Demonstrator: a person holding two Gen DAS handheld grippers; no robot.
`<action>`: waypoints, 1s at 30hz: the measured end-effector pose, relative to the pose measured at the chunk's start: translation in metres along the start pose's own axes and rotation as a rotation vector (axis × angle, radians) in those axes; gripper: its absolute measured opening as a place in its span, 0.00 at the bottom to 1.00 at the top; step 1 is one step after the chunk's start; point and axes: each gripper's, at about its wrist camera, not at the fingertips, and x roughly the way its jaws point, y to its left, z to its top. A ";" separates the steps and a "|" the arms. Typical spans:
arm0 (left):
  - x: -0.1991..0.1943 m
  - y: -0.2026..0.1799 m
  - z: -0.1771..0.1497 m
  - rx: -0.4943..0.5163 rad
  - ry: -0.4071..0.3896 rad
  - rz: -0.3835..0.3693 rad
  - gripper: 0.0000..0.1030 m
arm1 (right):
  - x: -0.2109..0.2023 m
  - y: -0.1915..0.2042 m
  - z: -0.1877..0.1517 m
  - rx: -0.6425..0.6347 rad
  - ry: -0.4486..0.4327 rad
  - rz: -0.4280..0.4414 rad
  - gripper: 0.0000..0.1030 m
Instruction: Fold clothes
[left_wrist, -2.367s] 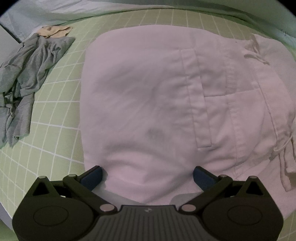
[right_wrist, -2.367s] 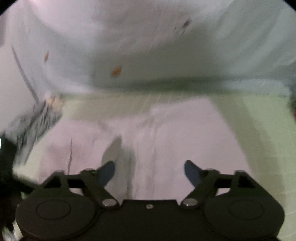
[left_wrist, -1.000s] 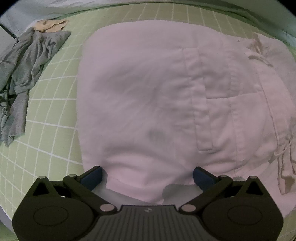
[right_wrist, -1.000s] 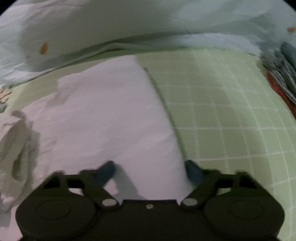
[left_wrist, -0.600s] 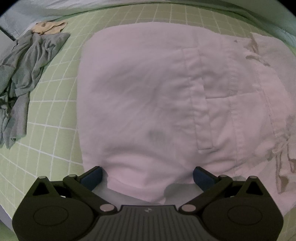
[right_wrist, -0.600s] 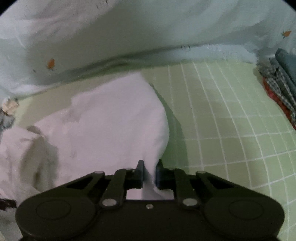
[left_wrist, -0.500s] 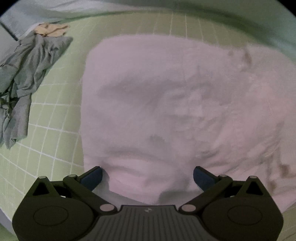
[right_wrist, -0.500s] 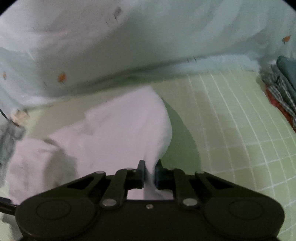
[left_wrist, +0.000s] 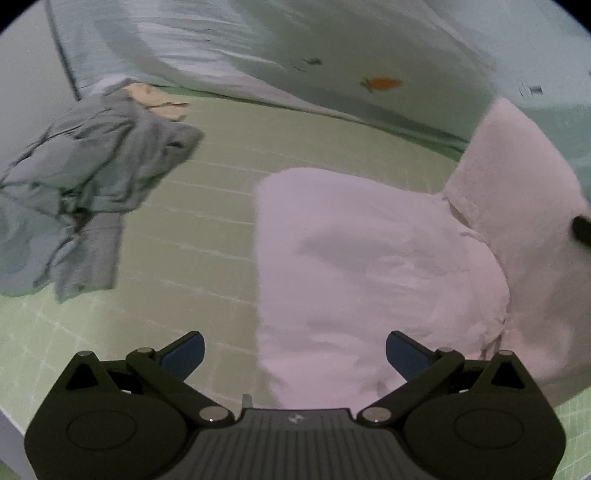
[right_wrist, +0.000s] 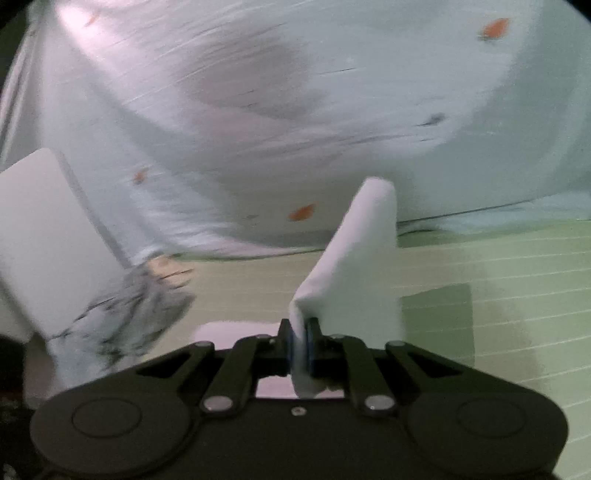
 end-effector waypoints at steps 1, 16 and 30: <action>-0.002 0.009 -0.002 -0.009 -0.005 0.002 1.00 | 0.009 0.015 -0.008 -0.017 0.024 0.012 0.09; -0.014 0.050 -0.023 0.011 -0.011 -0.027 1.00 | 0.034 0.036 -0.064 0.064 0.128 -0.071 0.98; 0.042 -0.013 0.033 0.028 0.049 -0.233 0.87 | 0.011 -0.070 -0.071 0.190 0.198 -0.463 1.00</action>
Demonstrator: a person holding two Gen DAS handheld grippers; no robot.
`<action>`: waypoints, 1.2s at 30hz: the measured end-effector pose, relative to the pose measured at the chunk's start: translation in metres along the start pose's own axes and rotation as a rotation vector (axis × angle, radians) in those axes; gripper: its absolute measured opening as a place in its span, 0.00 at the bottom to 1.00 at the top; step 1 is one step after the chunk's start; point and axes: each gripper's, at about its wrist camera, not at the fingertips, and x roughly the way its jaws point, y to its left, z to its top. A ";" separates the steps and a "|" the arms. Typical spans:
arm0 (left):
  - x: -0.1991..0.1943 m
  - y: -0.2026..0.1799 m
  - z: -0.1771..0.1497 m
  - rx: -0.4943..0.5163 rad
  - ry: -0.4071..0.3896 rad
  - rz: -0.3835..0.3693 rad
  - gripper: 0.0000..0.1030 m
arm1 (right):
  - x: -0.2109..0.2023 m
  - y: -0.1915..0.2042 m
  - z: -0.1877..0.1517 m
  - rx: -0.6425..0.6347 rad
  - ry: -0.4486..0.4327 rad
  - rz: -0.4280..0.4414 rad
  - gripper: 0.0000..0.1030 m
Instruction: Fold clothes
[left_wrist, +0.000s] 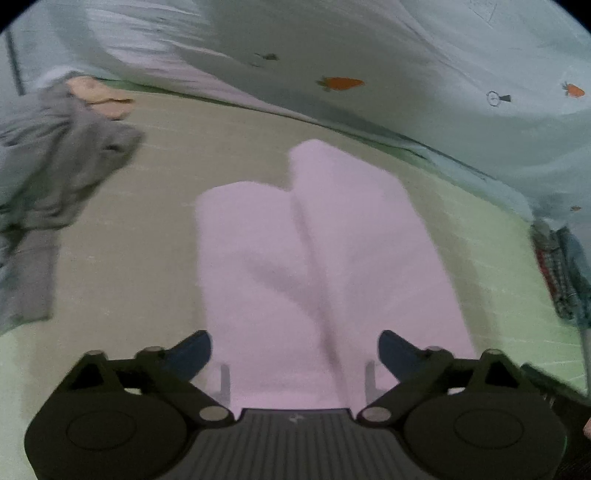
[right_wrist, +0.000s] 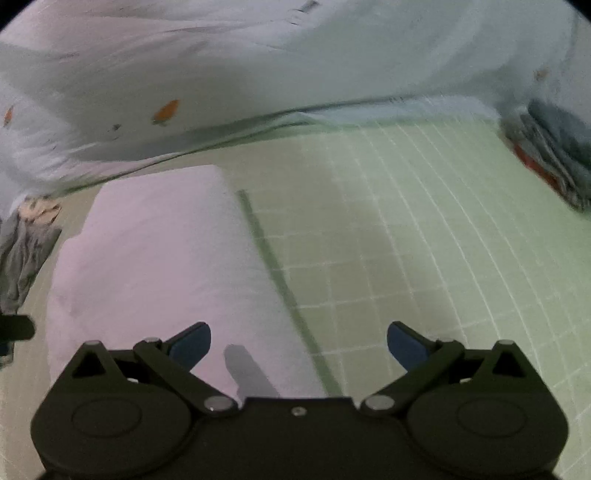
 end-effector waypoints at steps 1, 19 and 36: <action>0.008 -0.004 0.006 -0.006 0.010 -0.014 0.81 | 0.001 -0.007 0.002 0.015 0.001 -0.011 1.00; -0.020 -0.076 0.016 0.210 -0.175 0.005 0.06 | 0.029 -0.021 0.002 0.074 0.049 -0.038 1.00; -0.014 0.077 -0.013 -0.201 -0.034 0.069 0.21 | 0.025 0.024 0.001 -0.041 0.051 -0.002 1.00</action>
